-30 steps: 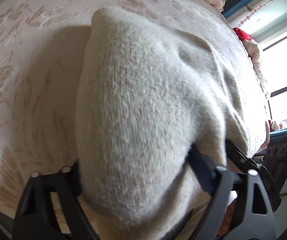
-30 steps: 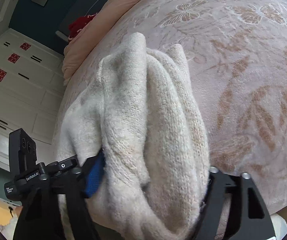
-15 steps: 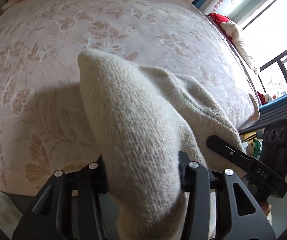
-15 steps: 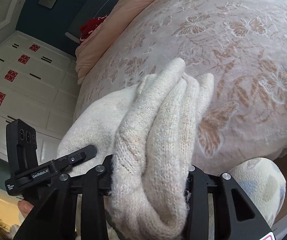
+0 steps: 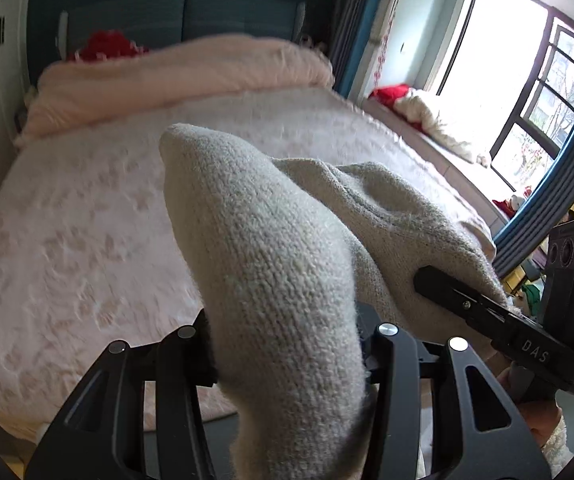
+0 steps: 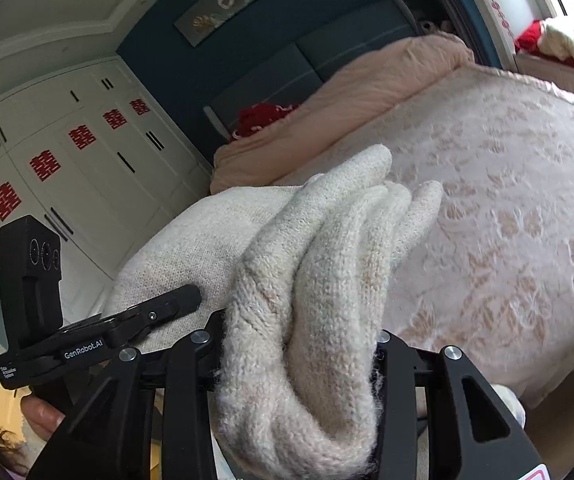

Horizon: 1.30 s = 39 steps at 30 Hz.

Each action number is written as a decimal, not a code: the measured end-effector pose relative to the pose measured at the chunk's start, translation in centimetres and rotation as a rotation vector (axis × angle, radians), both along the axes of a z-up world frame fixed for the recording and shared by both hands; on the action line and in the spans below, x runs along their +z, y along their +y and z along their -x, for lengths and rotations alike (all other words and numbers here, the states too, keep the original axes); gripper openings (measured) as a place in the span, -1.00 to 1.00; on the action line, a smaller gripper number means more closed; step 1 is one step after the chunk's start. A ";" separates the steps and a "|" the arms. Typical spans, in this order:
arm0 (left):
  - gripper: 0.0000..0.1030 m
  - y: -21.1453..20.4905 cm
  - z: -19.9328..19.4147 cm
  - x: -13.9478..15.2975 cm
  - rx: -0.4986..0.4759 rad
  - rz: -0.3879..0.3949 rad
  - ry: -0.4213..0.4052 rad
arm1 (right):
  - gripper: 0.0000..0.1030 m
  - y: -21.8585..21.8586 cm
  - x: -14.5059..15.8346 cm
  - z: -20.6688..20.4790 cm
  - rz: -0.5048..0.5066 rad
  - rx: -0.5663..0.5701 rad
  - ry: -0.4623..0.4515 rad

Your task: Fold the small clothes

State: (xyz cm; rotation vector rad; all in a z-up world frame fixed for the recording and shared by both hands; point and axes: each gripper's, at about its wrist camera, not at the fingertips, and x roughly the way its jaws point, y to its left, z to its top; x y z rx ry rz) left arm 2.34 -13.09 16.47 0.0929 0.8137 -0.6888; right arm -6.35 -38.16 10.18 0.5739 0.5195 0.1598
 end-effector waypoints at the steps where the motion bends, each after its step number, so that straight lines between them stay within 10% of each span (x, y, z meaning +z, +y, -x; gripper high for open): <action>1: -0.14 0.4 0.2 0.8 0.005 0.006 -0.023 | -0.27 0.6 0.9 0.0 0.010 0.000 -0.023; 27: -0.10 17.0 3.9 19.4 0.090 0.226 -0.616 | -0.25 16.9 21.6 -1.0 0.232 0.118 -0.535; 34: -0.06 19.9 1.7 18.2 0.110 0.265 -0.643 | -0.23 18.5 20.7 -4.8 0.199 0.156 -0.517; 39: 0.00 21.5 -3.5 11.7 0.134 0.280 -0.502 | -0.17 18.7 13.5 -10.2 0.166 0.175 -0.354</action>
